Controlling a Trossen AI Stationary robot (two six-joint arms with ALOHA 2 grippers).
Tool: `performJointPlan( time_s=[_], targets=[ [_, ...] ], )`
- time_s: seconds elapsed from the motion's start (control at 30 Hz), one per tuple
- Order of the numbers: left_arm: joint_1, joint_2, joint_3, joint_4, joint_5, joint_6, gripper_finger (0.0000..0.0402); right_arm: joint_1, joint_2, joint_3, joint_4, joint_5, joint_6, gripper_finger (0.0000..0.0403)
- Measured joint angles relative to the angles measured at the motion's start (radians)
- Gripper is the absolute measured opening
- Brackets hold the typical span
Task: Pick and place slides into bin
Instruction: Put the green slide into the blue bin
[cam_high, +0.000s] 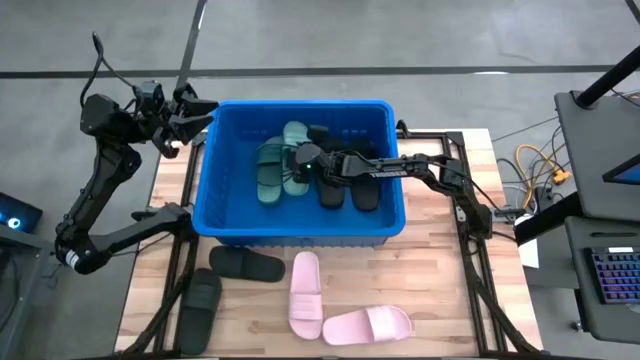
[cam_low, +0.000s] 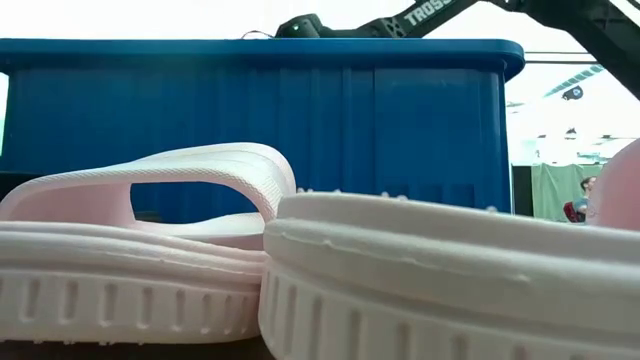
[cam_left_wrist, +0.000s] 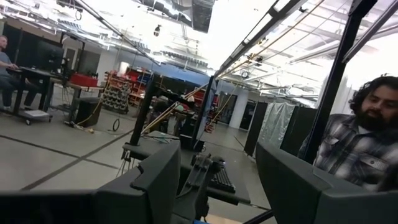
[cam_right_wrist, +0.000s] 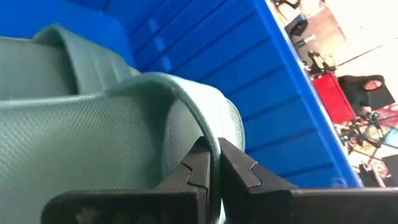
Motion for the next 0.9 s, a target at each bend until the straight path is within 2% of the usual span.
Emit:
performJointPlan(
  time_s=[0.33, 0.5, 0.9],
  targets=[
    [0.000, 0.000, 0.000, -0.026, 0.000, 0.002, 0.0193, 0.002, 0.074, 0.023, -0.075, 0.009, 0.019, 0.0009],
    [0.000, 0.001, 0.000, -0.024, 0.000, 0.003, 0.0193, 0.001, 0.091, 0.023, -0.076, 0.078, 0.029, 0.0009],
    [0.000, 0.002, -0.002, -0.025, 0.000, 0.002, 0.0193, -0.032, 0.093, 0.019, -0.094, -0.015, 0.072, 0.0009]
  ],
)
